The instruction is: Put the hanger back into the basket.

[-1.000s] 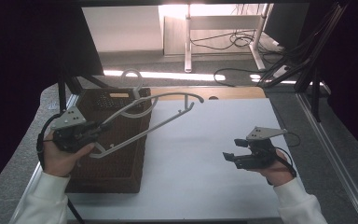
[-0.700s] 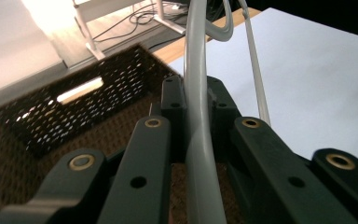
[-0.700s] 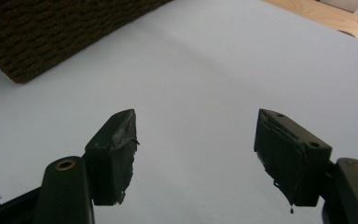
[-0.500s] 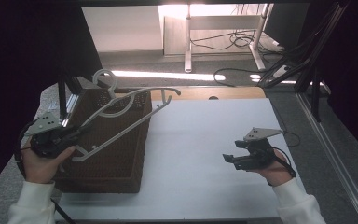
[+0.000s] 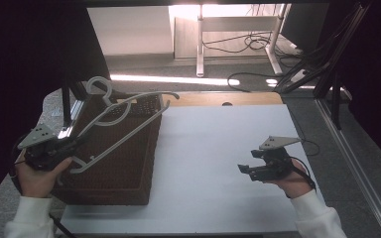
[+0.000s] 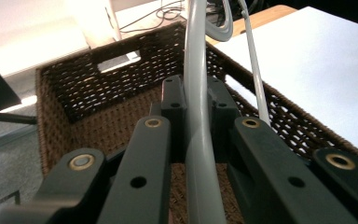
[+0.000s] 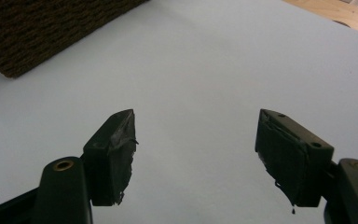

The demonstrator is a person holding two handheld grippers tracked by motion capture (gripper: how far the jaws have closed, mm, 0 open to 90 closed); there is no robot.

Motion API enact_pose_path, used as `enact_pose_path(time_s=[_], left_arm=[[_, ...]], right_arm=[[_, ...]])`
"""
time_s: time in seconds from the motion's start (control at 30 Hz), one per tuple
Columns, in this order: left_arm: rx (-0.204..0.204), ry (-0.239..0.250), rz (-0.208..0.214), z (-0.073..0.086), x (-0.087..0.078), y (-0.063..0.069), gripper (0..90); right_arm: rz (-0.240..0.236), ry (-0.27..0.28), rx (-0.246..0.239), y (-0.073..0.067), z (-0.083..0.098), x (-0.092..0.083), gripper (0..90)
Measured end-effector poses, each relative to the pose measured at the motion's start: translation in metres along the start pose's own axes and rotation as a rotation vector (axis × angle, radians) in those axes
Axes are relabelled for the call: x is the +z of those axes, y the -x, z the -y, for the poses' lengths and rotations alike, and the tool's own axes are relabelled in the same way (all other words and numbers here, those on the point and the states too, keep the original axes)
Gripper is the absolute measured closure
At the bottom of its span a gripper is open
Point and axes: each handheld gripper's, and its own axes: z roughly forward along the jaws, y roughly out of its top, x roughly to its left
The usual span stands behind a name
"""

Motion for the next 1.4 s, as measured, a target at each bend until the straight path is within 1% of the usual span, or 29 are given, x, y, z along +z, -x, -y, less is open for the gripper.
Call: enact_pose_path(time_s=[0.23, 0.33, 0.47, 0.67, 0.8, 1.0, 1.2, 1.4], left_arm=[[-0.028, 0.009, -0.032, 0.009, -0.005, -0.012, 81.2], [-0.029, 0.004, -0.051, 0.015, -0.004, -0.016, 81.2], [-0.05, 0.004, -0.065, 0.021, -0.003, -0.023, 81.2], [-0.061, 0.0, -0.092, 0.026, -0.001, -0.03, 81.2], [-0.066, 0.001, -0.094, 0.027, 0.003, -0.033, 81.2], [-0.07, -0.007, -0.113, 0.031, 0.009, -0.036, 81.2], [-0.076, -0.017, -0.114, 0.035, 0.015, -0.038, 81.2], [-0.089, -0.007, -0.114, 0.041, 0.019, -0.039, 81.2]], right_arm=[[0.003, -0.008, 0.011, 0.002, 0.001, 0.002, 29.2], [0.004, -0.013, 0.013, 0.002, 0.002, 0.002, 29.2], [0.005, -0.016, 0.012, 0.002, 0.002, 0.004, 29.2], [0.011, -0.022, 0.017, 0.004, 0.004, 0.005, 28.8], [0.014, -0.023, 0.022, 0.004, 0.004, 0.005, 28.8], [0.016, -0.021, 0.022, 0.006, 0.005, 0.005, 28.8], [0.021, -0.026, 0.022, 0.007, 0.006, 0.005, 28.4], [0.021, -0.027, 0.026, 0.008, 0.006, 0.006, 28.1]])
